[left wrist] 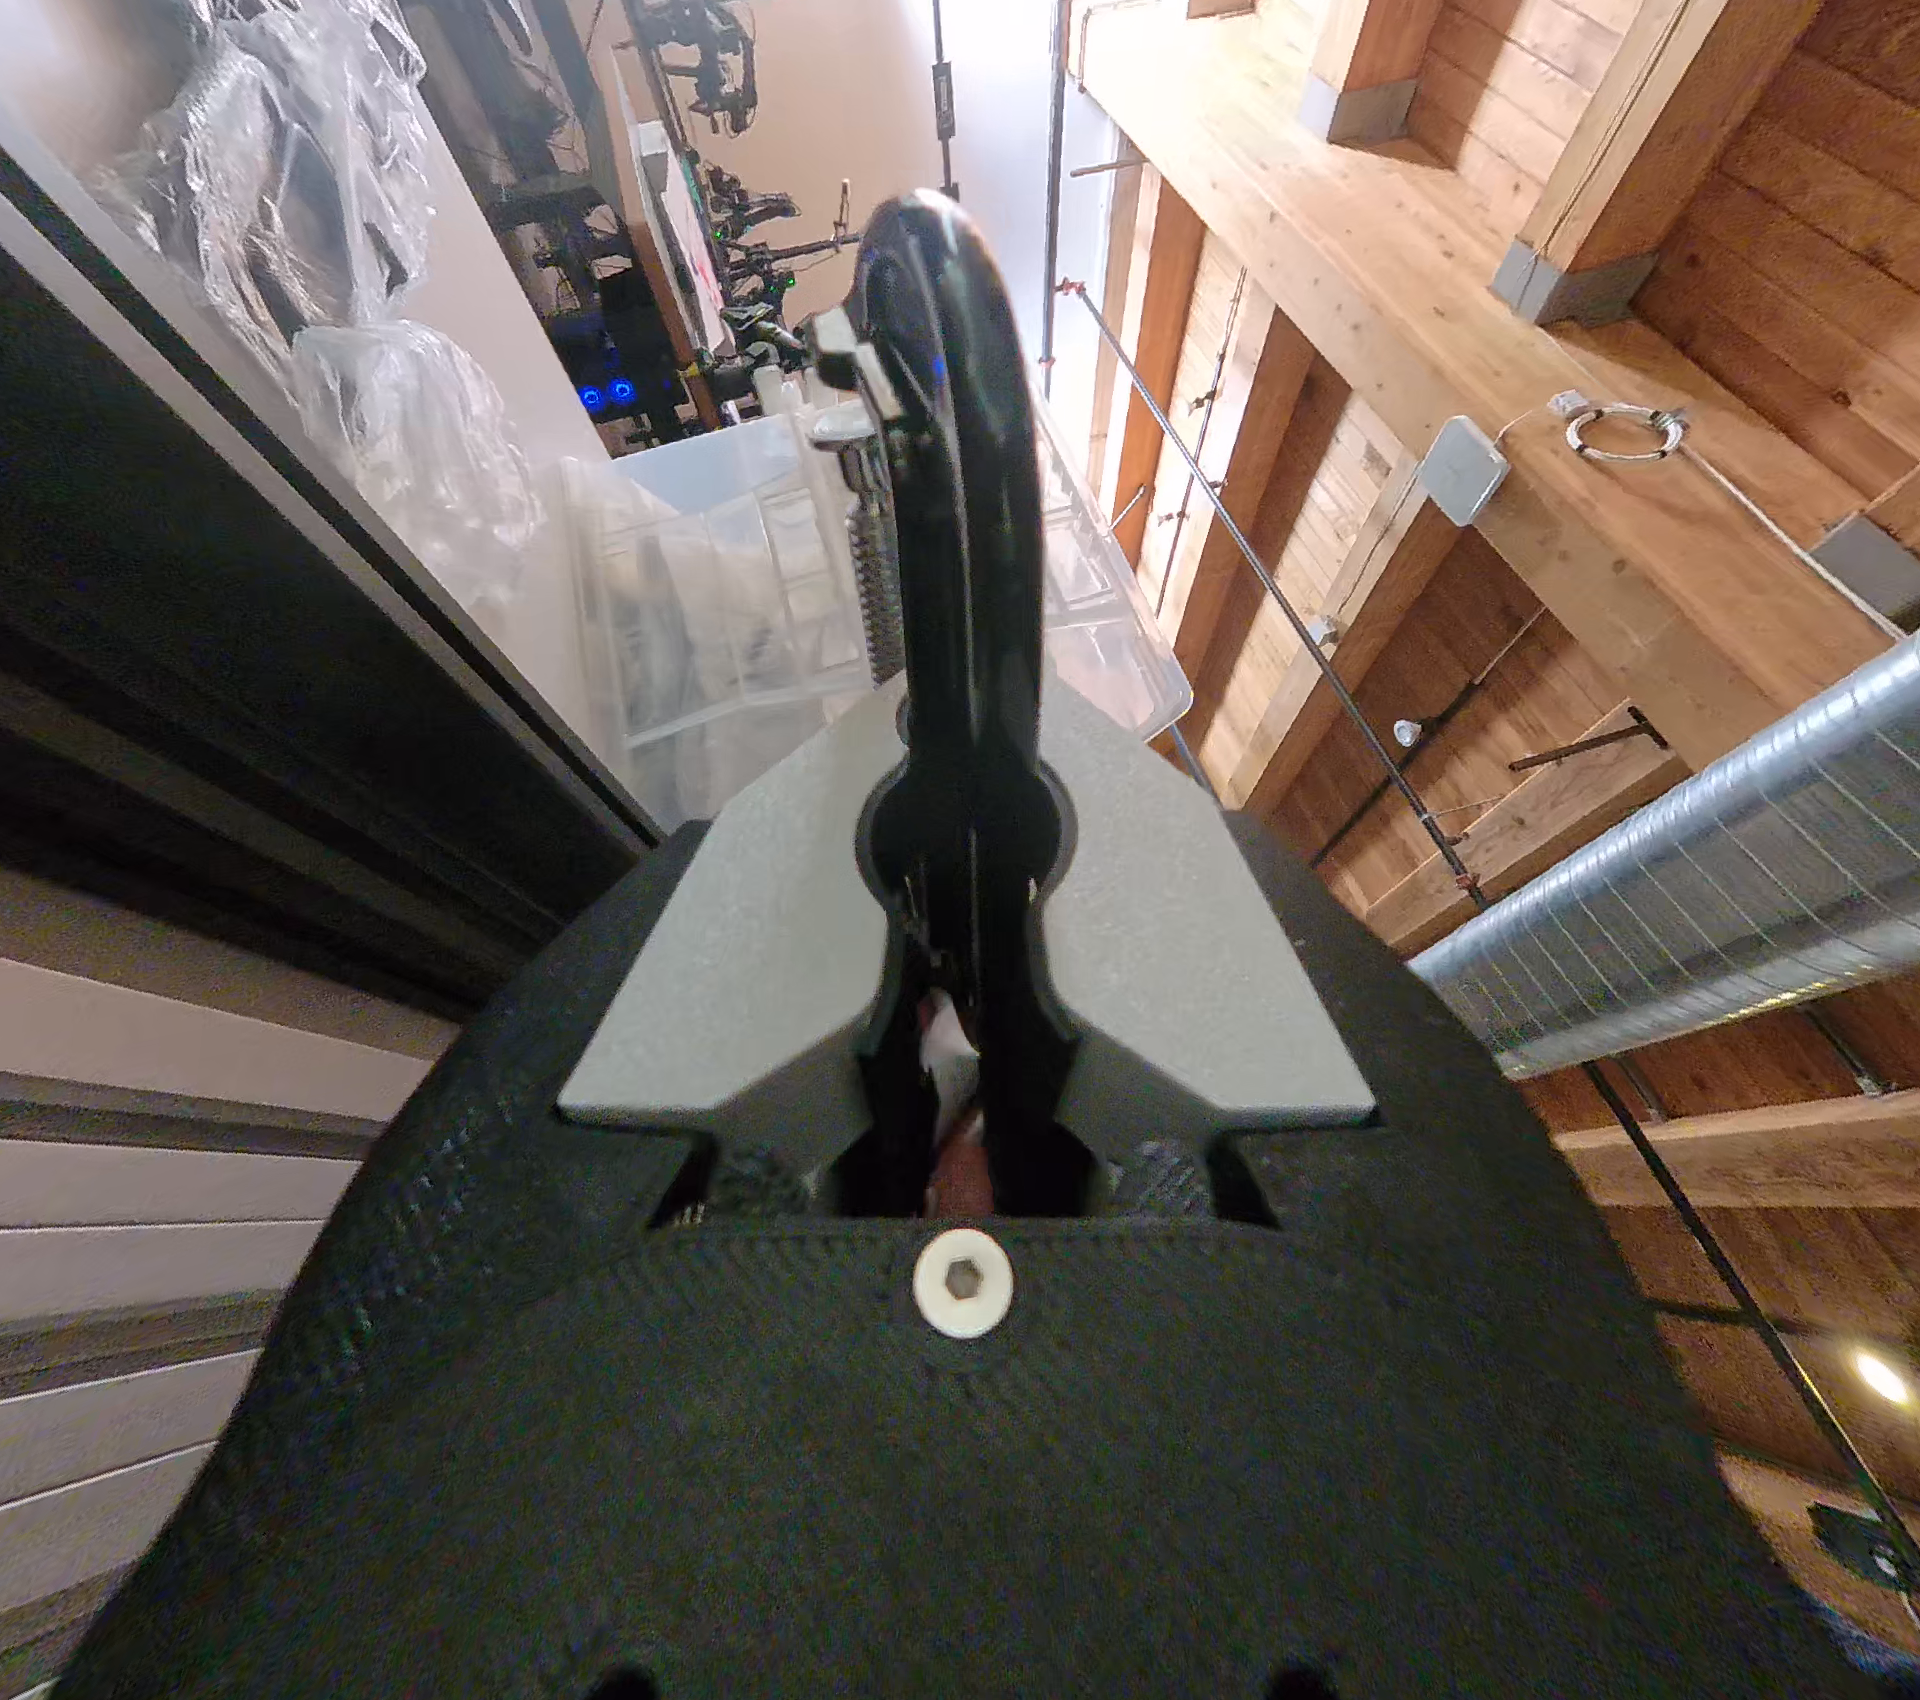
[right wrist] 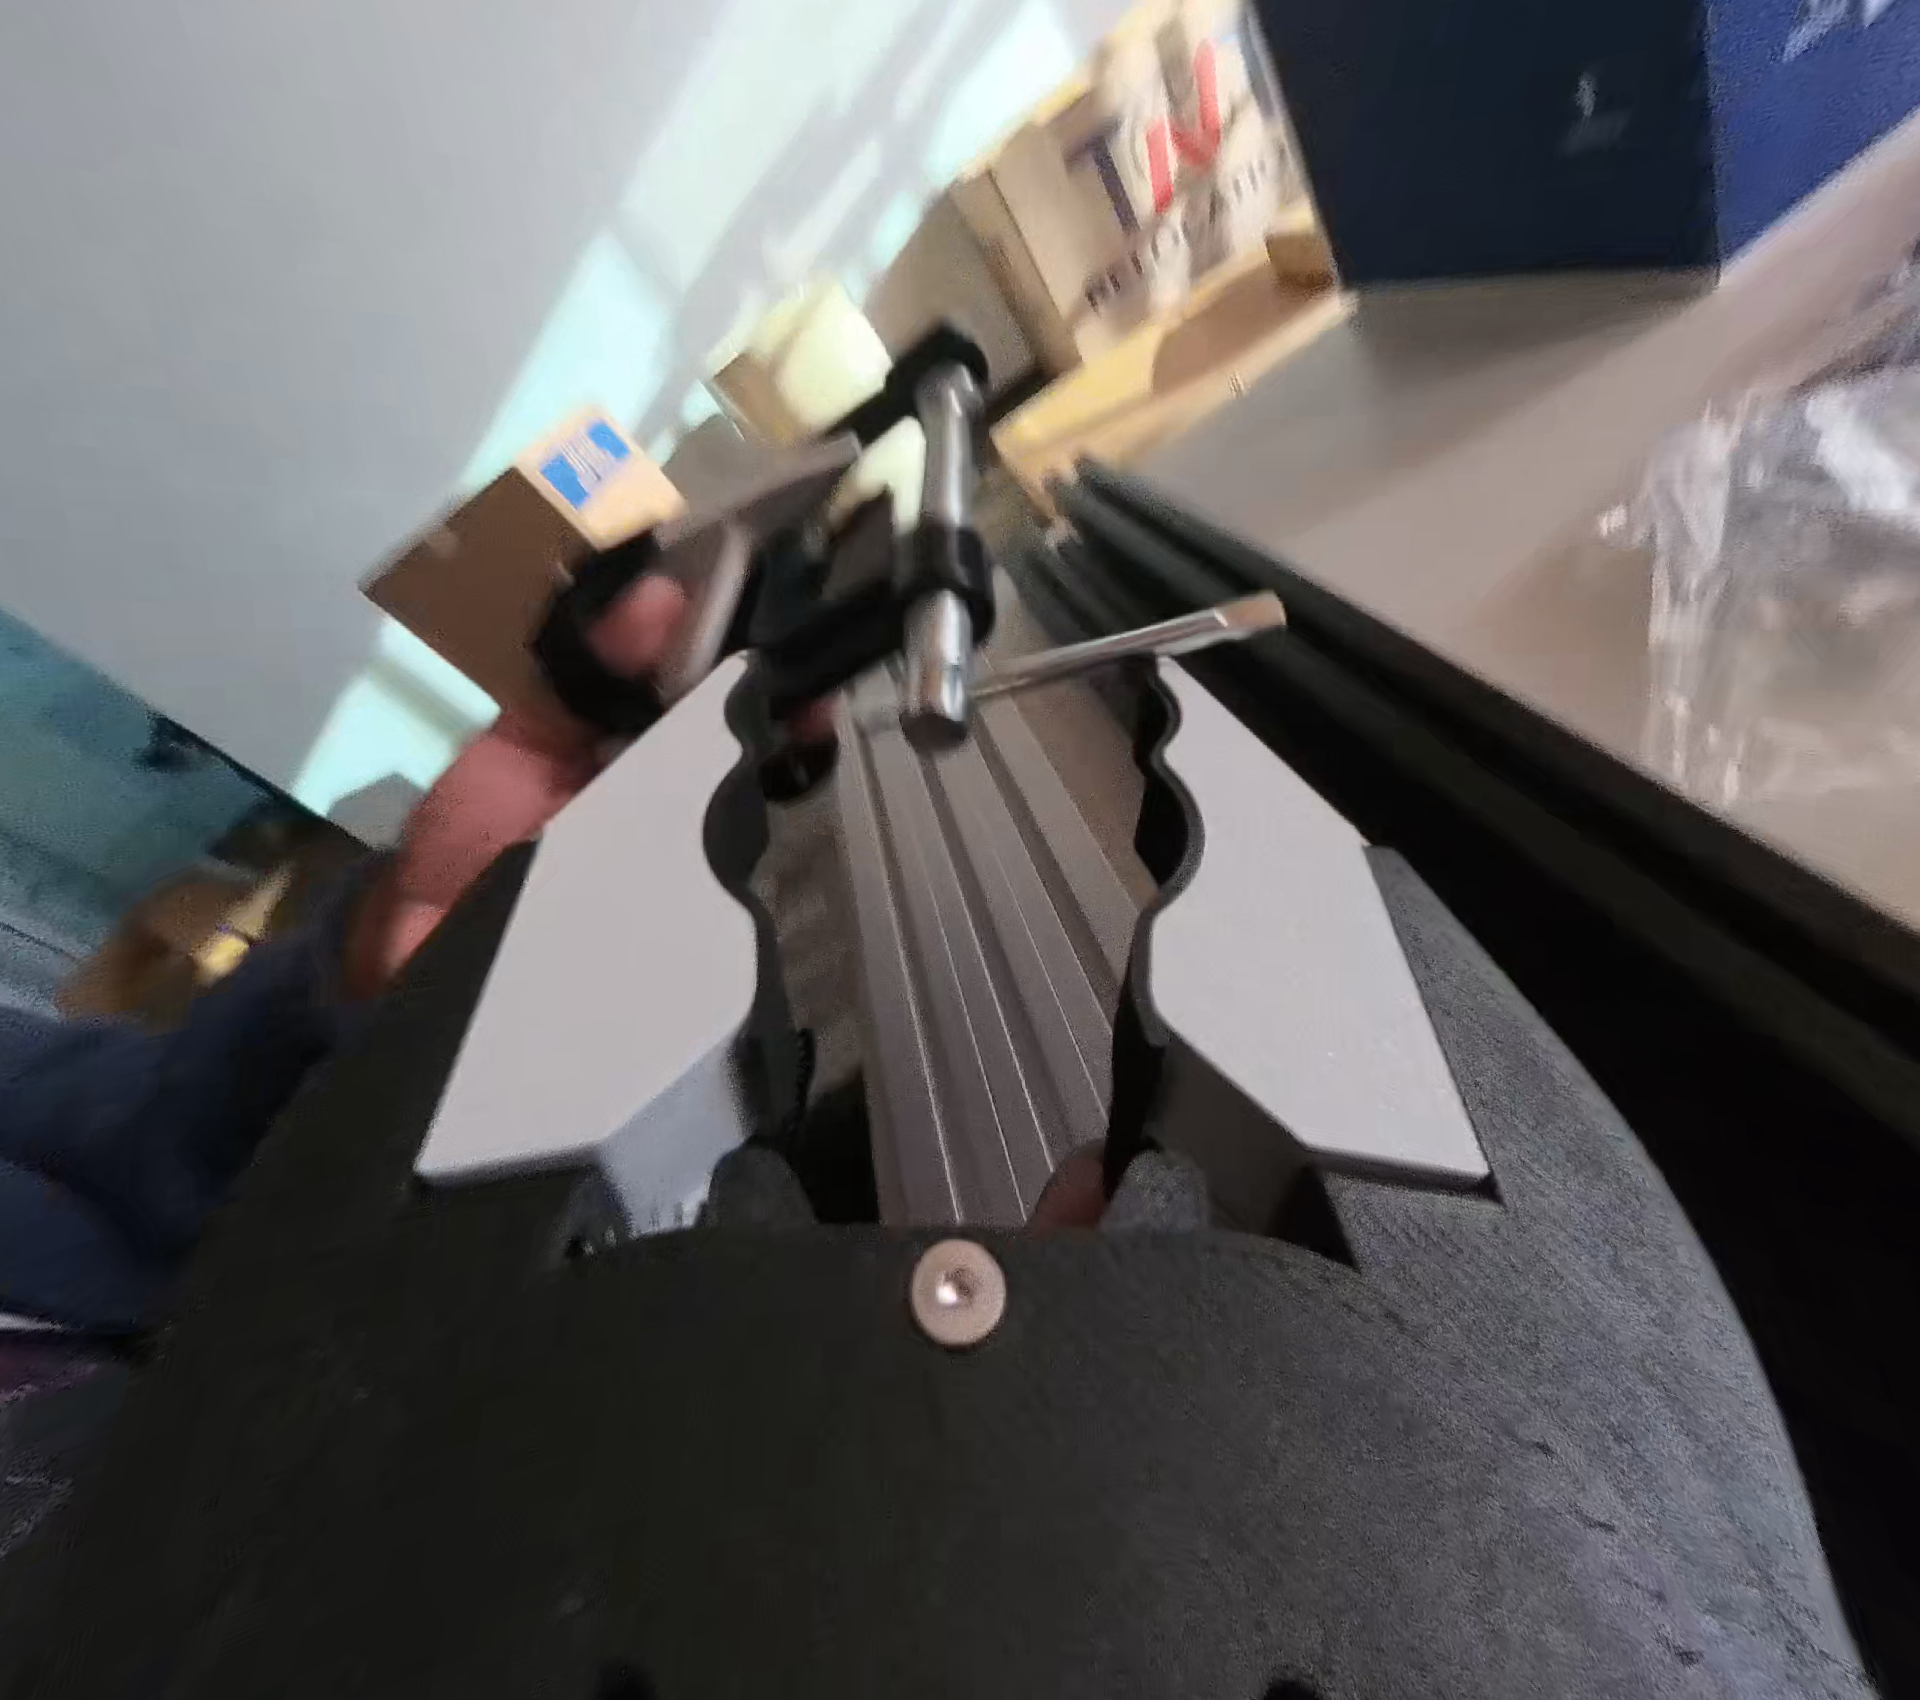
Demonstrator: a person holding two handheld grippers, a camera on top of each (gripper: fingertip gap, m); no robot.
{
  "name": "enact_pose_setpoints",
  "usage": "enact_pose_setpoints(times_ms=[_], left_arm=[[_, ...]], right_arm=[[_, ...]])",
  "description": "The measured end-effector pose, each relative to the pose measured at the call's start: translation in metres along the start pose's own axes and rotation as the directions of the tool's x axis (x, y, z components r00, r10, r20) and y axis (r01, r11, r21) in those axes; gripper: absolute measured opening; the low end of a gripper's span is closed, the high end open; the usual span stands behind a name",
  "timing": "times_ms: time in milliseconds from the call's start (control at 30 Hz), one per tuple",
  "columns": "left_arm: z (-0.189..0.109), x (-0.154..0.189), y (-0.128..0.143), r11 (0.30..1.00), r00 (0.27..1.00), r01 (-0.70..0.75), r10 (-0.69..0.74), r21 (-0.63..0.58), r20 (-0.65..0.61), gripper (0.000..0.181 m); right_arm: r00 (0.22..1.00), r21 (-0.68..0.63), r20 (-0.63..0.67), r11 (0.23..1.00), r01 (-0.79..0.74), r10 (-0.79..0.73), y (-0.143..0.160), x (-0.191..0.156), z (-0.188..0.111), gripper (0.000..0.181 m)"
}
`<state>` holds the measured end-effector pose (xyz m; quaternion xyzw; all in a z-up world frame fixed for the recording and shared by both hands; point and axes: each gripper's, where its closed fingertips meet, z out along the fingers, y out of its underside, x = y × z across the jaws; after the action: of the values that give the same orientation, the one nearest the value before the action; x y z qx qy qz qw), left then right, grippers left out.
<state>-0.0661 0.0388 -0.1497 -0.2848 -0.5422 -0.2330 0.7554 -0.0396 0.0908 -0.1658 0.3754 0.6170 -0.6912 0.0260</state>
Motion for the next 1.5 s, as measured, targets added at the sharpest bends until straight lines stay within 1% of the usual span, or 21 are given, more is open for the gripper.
enact_pose_setpoints(times_ms=[67,133,200,333,433,500,600,800,867,1000,1133,1233,1367,1433,1500], left_arm=[[0.001,-0.002,0.001,1.0,1.0,0.004,-0.004,-0.005,0.005,0.017],[0.0,-0.005,0.001,1.0,1.0,0.006,-0.005,-0.003,0.016,0.017],[0.0,-0.008,-0.001,1.0,1.0,0.004,-0.004,0.003,0.026,0.016],[-0.002,-0.013,-0.004,1.0,0.999,0.003,-0.004,0.017,0.04,0.016],[-0.002,-0.012,-0.006,1.0,1.0,0.015,-0.016,0.025,0.027,0.015],[-0.003,-0.011,-0.007,1.0,1.0,0.008,-0.009,0.027,0.022,0.016],[-0.004,-0.01,-0.01,0.999,1.0,0.02,-0.02,0.035,0.013,0.015],[-0.003,-0.007,-0.007,0.999,0.999,0.036,-0.036,0.013,-0.01,0.017],[-0.002,-0.006,-0.005,0.999,0.999,0.038,-0.038,0.005,-0.016,0.015],[0.0,-0.006,-0.002,0.999,0.999,0.04,-0.04,-0.009,-0.015,0.017],[0.0,-0.007,-0.001,0.999,0.999,0.041,-0.041,-0.02,-0.011,0.017],[0.0,-0.01,0.0,0.999,1.0,0.028,-0.028,-0.031,0.008,0.016],[0.0,-0.015,-0.001,0.999,0.999,0.019,-0.018,-0.033,0.032,0.017],[-0.001,-0.017,-0.003,0.999,0.999,0.022,-0.021,-0.029,0.036,0.017],[-0.001,-0.018,-0.004,1.0,0.999,0.015,-0.013,-0.027,0.045,0.017]], right_arm=[[0.998,0.058,0.046,0.997,0.042,-0.045,-0.018,-0.013,-0.005,0.071],[0.987,0.039,0.075,0.99,0.137,-0.14,-0.018,-0.029,-0.005,0.071],[0.971,-0.011,0.098,0.976,0.219,-0.217,-0.007,-0.044,-0.002,0.073],[0.936,-0.14,0.13,0.928,0.344,-0.327,0.028,-0.061,0.006,0.067],[0.904,-0.252,0.112,0.868,0.428,-0.414,0.057,-0.059,0.013,0.067],[0.897,-0.282,0.097,0.852,0.441,-0.432,0.067,-0.056,0.016,0.067],[0.912,-0.285,0.081,0.868,0.407,-0.402,0.069,-0.051,0.016,0.066],[0.887,-0.346,0.025,0.829,0.44,-0.461,0.072,-0.03,0.012,0.065],[0.873,-0.361,-0.006,0.816,0.452,-0.487,0.071,-0.021,0.01,0.065],[0.855,-0.364,-0.087,0.815,0.45,-0.511,0.06,-0.001,0.007,0.064],[0.83,-0.345,-0.167,0.82,0.457,-0.533,0.042,0.017,0.003,0.065],[0.818,-0.305,-0.211,0.831,0.465,-0.535,0.024,0.023,0.0,0.066],[0.837,-0.206,-0.19,0.855,0.477,-0.513,0.002,0.011,-0.001,0.068],[0.841,-0.167,-0.15,0.852,0.496,-0.519,-0.003,-0.002,0.0,0.068],[0.834,-0.143,-0.083,0.835,0.531,-0.545,-0.001,-0.019,0.002,0.068]])
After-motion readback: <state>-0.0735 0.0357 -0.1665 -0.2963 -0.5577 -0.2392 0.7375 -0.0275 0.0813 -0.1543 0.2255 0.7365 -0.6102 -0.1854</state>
